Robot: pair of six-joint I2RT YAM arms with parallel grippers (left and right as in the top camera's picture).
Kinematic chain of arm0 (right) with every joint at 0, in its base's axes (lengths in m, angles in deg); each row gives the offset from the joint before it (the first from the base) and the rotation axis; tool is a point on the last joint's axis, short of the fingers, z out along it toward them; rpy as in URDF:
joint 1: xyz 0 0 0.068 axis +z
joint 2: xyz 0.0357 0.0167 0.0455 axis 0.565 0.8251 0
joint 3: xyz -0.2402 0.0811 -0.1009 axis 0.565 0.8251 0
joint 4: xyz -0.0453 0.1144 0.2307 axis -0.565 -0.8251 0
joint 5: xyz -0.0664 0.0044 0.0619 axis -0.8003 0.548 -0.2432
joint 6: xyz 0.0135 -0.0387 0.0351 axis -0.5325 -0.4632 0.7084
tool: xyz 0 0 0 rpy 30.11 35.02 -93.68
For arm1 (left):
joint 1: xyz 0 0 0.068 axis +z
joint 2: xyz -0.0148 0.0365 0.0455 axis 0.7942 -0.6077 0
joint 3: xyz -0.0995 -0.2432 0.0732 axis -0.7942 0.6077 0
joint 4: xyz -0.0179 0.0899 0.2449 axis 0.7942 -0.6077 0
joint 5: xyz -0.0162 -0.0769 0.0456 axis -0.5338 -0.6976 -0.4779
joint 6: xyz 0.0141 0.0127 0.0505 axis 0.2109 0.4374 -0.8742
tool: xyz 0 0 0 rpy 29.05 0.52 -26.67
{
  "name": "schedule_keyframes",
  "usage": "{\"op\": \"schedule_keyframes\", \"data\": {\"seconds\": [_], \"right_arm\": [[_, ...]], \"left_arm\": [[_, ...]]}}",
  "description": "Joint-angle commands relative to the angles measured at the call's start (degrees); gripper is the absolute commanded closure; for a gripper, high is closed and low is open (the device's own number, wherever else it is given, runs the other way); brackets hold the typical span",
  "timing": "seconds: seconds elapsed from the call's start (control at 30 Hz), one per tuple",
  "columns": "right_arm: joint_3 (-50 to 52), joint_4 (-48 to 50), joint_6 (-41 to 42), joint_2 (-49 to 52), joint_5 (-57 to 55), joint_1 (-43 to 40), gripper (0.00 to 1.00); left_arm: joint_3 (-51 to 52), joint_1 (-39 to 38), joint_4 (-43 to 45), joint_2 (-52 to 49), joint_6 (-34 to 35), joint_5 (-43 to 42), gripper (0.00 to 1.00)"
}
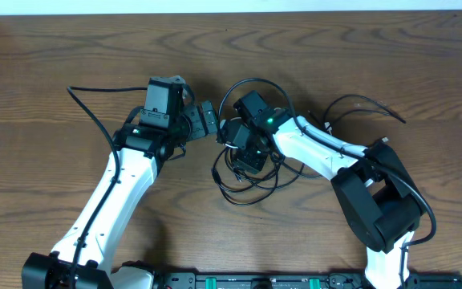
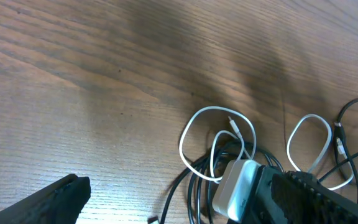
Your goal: Untangle cables
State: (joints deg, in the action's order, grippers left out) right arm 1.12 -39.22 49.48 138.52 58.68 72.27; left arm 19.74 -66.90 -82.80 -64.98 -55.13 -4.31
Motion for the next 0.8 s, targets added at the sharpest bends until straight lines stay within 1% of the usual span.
{"op": "schedule_keyframes", "data": {"seconds": [0.0,0.1,0.33,0.4,0.53,0.67,0.77], "right_arm": [[0.7,-0.1,-2.1,0.6,0.0,0.6,0.48],[0.7,0.1,-2.1,0.8,-3.1,0.6,0.48],[0.8,0.5,-6.4,1.3,-3.5,0.4,0.48],[0.8,1.1,-6.4,1.7,-3.5,0.4,0.48],[0.8,1.4,-8.0,2.5,-3.7,0.2,0.61],[0.8,1.2,-8.0,2.5,-3.9,-0.1,0.65],[0.8,1.2,-8.0,2.5,-3.8,-0.1,0.69]], "left_arm": [[0.0,0.3,0.0,0.6,-0.1,0.5,0.0],[0.0,0.3,0.0,0.6,-0.1,0.5,0.0],[0.0,0.3,0.0,0.6,-0.1,0.5,0.0],[0.0,0.3,0.0,0.6,-0.1,0.5,0.0],[0.0,0.3,0.0,0.6,-0.1,0.5,0.0],[0.0,0.3,0.0,0.6,-0.1,0.5,0.0],[0.0,0.3,0.0,0.6,-0.1,0.5,0.0]]}}
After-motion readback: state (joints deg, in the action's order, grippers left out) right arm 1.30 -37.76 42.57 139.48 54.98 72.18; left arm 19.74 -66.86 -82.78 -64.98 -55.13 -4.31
